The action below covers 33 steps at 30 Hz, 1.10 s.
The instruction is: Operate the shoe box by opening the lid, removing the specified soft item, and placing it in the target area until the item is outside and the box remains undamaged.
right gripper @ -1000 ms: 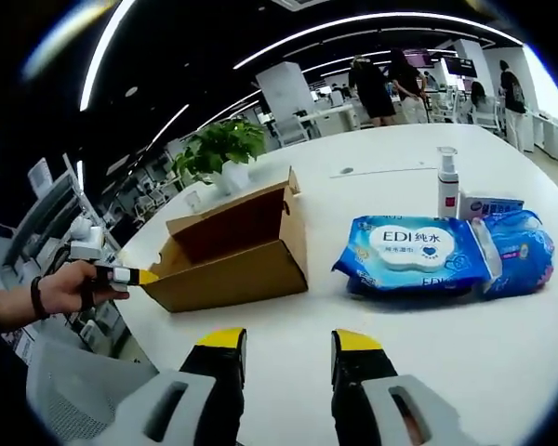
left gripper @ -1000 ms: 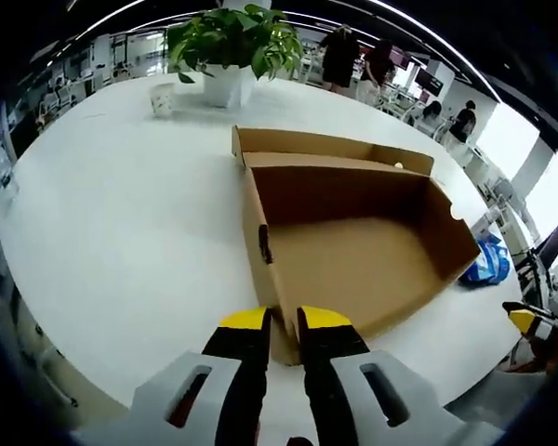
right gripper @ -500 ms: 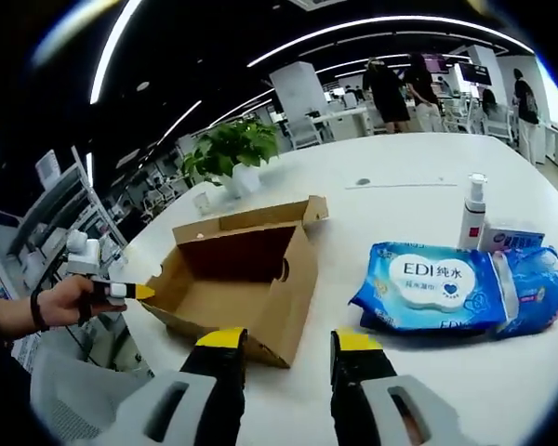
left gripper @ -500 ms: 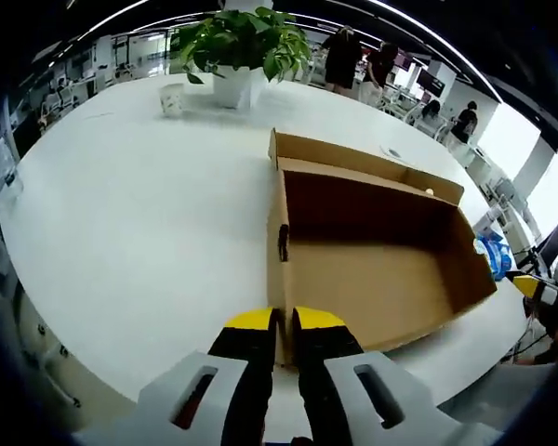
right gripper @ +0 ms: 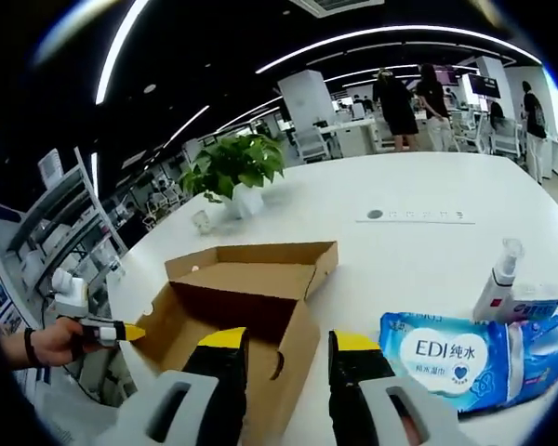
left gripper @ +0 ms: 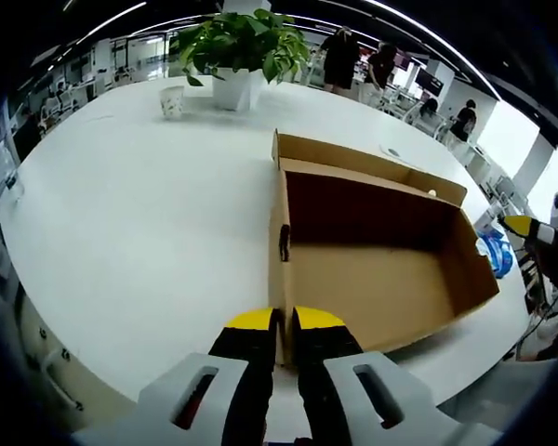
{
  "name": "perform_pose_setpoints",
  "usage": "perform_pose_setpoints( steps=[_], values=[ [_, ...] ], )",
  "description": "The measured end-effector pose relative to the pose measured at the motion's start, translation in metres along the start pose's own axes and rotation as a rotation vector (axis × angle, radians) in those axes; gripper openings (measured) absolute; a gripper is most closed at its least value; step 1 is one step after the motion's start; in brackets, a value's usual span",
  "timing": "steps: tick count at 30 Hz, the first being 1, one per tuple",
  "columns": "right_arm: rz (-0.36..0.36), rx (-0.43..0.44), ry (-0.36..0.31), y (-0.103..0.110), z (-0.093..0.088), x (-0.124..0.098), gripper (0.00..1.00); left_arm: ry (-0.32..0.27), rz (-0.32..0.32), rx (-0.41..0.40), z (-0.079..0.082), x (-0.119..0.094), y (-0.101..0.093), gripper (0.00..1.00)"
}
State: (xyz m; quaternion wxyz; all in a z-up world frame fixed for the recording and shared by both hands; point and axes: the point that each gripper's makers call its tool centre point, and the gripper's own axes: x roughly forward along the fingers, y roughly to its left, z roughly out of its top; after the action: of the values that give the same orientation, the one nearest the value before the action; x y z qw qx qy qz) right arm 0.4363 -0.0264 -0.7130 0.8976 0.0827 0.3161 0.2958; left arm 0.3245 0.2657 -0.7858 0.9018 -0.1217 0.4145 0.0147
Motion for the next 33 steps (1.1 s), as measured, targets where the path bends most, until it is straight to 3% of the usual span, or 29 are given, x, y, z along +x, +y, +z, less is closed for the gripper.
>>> perform_pose_setpoints(
  steps=[11, 33],
  values=[
    [-0.007, -0.003, -0.002, -0.016, 0.034, 0.035, 0.3, 0.001, -0.008, -0.015, 0.001, 0.0, 0.0, 0.05],
    [-0.026, -0.001, 0.072, -0.044, 0.064, 0.11, 0.29, -0.011, 0.008, -0.036, 0.002, 0.0, -0.001, 0.05]
  ],
)
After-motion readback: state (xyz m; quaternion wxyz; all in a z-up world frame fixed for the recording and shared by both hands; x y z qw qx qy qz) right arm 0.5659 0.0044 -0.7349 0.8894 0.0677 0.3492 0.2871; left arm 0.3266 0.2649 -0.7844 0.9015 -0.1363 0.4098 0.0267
